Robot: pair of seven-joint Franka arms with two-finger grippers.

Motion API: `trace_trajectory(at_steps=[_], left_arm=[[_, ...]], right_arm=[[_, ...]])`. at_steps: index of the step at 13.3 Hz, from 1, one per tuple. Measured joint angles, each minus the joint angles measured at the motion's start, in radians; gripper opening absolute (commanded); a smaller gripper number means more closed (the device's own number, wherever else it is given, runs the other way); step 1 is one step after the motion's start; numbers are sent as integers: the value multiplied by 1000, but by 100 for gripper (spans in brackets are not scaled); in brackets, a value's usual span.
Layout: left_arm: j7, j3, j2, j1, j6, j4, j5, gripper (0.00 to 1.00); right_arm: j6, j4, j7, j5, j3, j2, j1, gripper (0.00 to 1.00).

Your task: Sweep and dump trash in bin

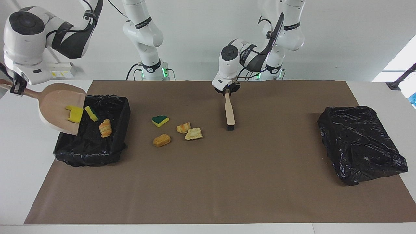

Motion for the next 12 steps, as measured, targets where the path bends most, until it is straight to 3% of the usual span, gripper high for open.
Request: trace_trajectory(at_steps=[6,12], left_arm=[[3,29,-6,93,0,70,8,100],[212,37,-15,405,-32,187,28,100]], right_arm=[[-19,16,18,-81,2,-8,87,0],[-29,18,56,-106,2,-8,107,0]])
